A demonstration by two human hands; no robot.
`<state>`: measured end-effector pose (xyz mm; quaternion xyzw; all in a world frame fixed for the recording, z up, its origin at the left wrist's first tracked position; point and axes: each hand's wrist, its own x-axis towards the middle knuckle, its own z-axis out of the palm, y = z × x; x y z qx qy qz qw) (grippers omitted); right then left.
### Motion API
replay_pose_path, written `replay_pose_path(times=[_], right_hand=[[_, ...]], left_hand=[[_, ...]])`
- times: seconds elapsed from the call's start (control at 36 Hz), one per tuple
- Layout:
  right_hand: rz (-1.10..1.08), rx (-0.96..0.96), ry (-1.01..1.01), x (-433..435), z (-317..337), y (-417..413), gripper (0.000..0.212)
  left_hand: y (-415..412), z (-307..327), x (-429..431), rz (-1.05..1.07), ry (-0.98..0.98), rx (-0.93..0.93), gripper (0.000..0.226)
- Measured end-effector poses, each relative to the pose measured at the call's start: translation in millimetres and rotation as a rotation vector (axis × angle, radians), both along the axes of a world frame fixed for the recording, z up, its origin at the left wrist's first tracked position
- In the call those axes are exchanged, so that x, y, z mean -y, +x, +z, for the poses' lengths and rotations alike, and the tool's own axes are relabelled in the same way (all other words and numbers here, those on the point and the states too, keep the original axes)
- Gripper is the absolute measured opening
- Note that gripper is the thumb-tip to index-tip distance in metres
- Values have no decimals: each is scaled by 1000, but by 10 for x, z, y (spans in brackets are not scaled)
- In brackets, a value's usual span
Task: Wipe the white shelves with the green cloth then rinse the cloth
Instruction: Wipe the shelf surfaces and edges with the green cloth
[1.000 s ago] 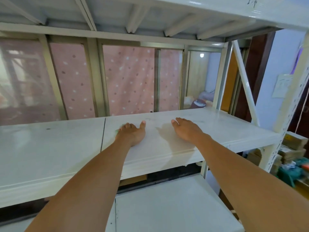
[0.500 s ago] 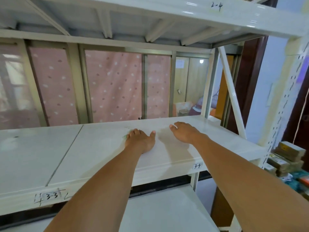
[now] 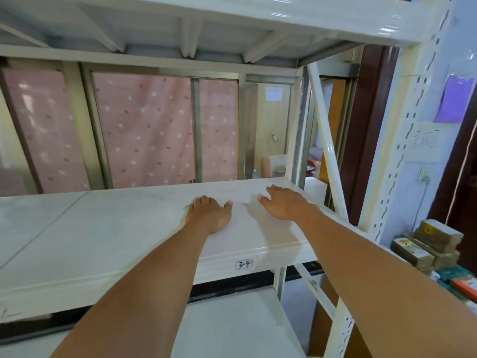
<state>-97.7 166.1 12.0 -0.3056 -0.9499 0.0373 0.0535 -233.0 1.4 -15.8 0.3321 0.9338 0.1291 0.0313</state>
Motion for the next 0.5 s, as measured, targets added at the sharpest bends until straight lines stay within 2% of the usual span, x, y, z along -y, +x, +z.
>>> replay_pose_path(times=[0.31,0.5], right_hand=[[42,-17,-28,-648,-27,341,64],[-34,-2,-45,-902,-64,517,57]], left_hand=[[370,-41,-833,41,28,-5,86],[662,-36,-1367,14,46,17,84]])
